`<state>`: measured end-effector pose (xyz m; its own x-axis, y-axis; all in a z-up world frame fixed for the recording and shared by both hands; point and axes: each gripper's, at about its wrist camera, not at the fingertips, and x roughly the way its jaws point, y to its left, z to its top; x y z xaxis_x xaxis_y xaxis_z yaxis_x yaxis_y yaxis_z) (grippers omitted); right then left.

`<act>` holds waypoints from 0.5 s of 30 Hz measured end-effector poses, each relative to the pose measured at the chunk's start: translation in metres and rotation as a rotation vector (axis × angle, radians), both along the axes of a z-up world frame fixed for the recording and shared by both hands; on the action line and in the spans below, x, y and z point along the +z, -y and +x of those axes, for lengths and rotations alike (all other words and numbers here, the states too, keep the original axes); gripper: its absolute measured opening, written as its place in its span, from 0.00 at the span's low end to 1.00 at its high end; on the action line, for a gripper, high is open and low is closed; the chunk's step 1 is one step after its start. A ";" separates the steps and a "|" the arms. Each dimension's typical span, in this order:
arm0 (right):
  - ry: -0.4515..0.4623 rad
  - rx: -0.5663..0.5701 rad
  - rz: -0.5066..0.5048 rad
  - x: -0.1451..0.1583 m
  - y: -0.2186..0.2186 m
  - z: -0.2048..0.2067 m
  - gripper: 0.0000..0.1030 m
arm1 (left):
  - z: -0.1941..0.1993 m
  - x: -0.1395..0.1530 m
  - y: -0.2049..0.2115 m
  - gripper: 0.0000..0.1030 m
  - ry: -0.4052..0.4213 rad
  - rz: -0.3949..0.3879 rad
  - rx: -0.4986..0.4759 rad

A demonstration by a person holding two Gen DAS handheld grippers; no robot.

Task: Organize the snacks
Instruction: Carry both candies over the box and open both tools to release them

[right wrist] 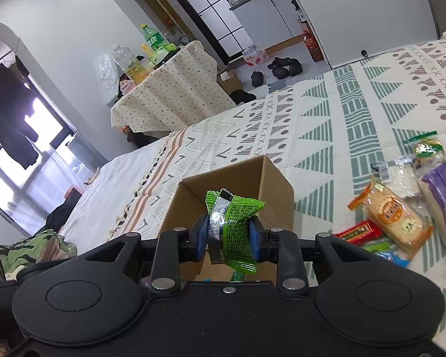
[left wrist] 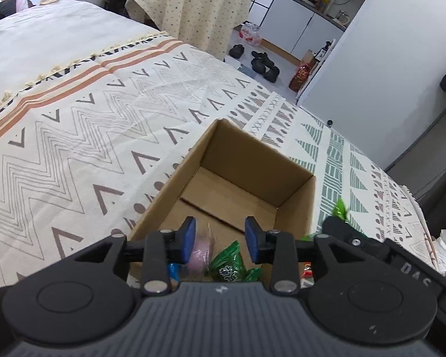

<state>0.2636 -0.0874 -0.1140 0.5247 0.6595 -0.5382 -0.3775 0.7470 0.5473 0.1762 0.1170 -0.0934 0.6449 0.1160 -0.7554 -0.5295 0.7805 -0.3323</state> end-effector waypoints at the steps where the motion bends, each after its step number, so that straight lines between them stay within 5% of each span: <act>1: 0.001 0.002 0.000 0.001 -0.002 0.001 0.27 | -0.001 0.001 -0.001 0.40 -0.001 0.005 0.009; 5: 0.014 0.027 0.001 0.003 -0.008 0.001 0.33 | -0.006 0.003 -0.003 0.53 -0.012 0.016 0.041; 7: 0.022 0.018 0.002 0.003 -0.007 -0.001 0.62 | -0.009 0.004 -0.002 0.59 -0.027 0.022 0.055; 13: 0.020 -0.021 0.006 0.012 0.011 -0.005 0.65 | -0.016 0.015 0.008 0.77 -0.025 0.069 0.081; 15: 0.008 -0.038 -0.004 0.015 0.018 -0.007 0.73 | -0.017 0.020 0.016 0.83 -0.014 0.090 0.074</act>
<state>0.2571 -0.1058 -0.0985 0.5535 0.6368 -0.5369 -0.3528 0.7631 0.5414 0.1587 0.1010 -0.0734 0.6214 0.2302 -0.7489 -0.5907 0.7656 -0.2547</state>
